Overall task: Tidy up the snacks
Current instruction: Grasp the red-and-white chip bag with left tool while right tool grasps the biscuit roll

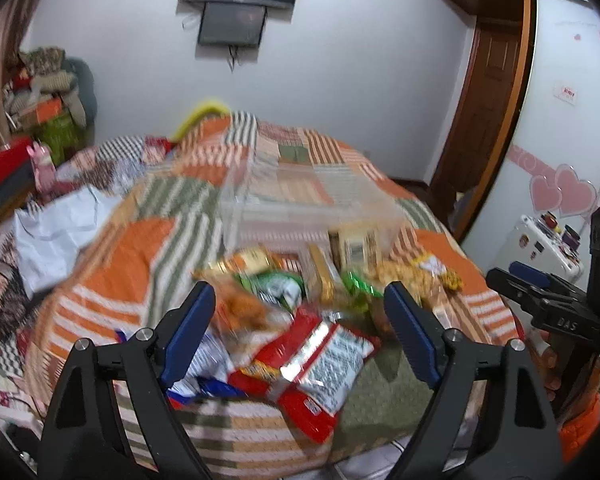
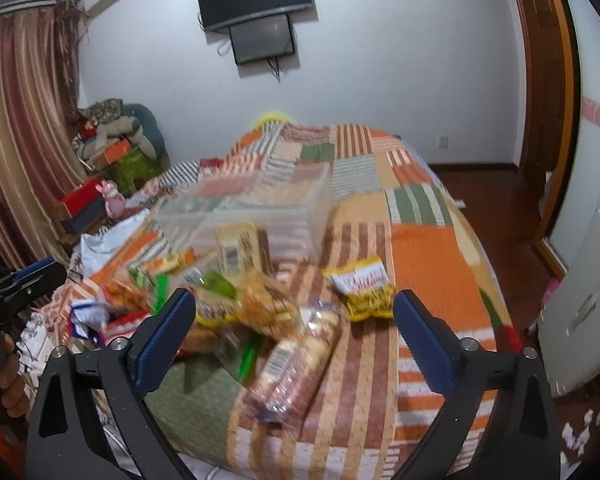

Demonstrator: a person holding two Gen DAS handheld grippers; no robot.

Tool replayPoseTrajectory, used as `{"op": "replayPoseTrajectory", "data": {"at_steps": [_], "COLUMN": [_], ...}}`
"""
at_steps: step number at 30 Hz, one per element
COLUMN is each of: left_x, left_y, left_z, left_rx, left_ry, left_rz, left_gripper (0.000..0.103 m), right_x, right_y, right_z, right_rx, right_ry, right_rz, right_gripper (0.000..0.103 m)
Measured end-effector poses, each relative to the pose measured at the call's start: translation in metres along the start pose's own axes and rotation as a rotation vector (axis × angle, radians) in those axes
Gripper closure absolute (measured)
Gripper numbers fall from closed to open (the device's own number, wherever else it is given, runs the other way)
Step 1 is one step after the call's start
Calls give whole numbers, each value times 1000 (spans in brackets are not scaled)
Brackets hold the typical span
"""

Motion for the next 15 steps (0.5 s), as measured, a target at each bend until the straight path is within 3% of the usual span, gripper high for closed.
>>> {"op": "replayPoseTrajectory", "data": {"at_steps": [10,15], "left_x": [-40,-52], "left_y": [-14,-16], "left_z": [-39,-51], "left_rx": [-69,-62], "left_ry": [172,224], "left_rz": [0,-22], "left_gripper": [20,20], "right_x": [-28,-34], "right_y": [-4,1], "right_z": [-19,-27], "right_rx": [32,52], "right_ry": [122,151], "right_rz": [-34,-25], "right_gripper": [25,30]}}
Point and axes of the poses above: each gripper's, at about its wrist camera, not at the fingertips, and z roughly against the way its jaws point, y to its left, x to its top, the point moved 10 cm from there along -z, roughly the way its jaws point, and after that the axes turned 3 degrees about -z, right-handed, at the moved point
